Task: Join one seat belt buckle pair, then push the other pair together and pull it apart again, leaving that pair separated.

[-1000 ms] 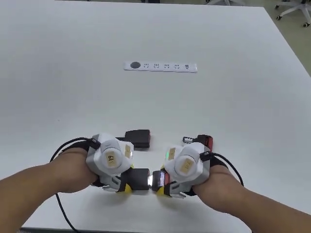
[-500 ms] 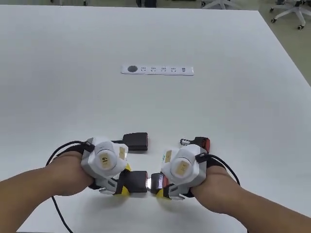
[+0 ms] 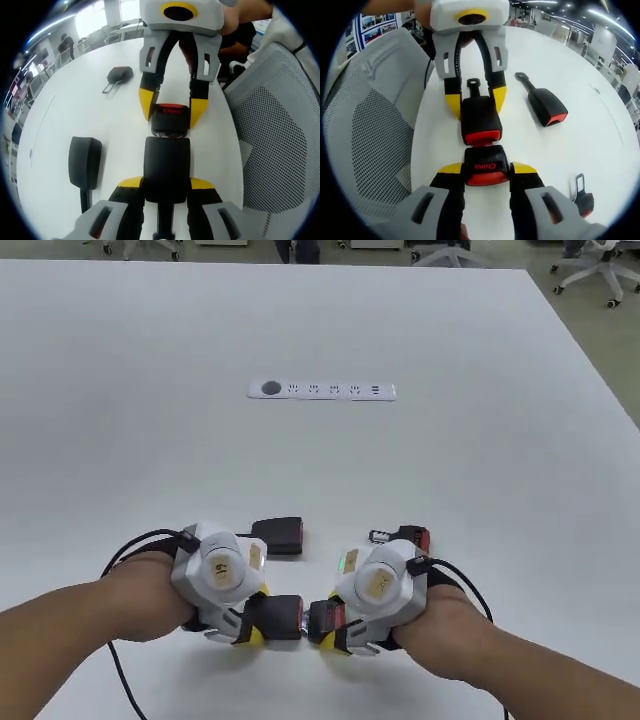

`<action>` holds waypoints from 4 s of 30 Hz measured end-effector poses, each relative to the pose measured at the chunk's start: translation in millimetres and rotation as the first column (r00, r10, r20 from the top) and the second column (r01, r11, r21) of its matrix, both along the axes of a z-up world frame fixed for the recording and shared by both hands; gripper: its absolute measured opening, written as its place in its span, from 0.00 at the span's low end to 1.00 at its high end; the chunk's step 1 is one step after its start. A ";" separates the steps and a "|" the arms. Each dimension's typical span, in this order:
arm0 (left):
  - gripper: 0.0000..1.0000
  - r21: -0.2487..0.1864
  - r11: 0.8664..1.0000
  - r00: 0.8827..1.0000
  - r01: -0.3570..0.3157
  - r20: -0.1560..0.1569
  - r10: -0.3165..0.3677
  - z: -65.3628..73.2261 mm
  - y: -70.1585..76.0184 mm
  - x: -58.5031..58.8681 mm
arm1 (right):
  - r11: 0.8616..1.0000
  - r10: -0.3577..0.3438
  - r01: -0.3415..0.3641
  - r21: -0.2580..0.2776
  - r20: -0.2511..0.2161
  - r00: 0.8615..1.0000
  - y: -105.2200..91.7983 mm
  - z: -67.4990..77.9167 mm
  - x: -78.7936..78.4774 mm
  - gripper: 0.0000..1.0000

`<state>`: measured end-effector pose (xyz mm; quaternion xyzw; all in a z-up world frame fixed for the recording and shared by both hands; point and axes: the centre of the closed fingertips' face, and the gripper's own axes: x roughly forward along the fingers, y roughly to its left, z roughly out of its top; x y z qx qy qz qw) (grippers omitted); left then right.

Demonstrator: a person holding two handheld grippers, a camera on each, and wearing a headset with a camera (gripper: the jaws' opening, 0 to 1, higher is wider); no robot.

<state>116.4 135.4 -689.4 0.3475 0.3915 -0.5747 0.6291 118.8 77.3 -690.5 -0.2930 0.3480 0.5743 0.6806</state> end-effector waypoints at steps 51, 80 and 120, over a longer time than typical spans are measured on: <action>0.47 0.024 0.998 0.997 -0.066 0.048 0.065 8.4 -6.0 121.1 | 0.989 -0.150 0.150 -0.010 0.030 0.988 -125.1 8.0 120.6 0.35; 0.35 0.004 1.000 1.000 -0.018 0.020 0.018 -2.3 -9.5 124.0 | 0.997 0.021 -0.018 -0.077 0.040 0.999 -101.7 -2.2 121.2 0.33; 0.35 0.002 1.000 1.000 -0.005 0.023 0.005 -2.8 -10.1 124.6 | 0.998 0.065 -0.067 0.020 0.061 0.996 -15.1 1.6 119.1 0.32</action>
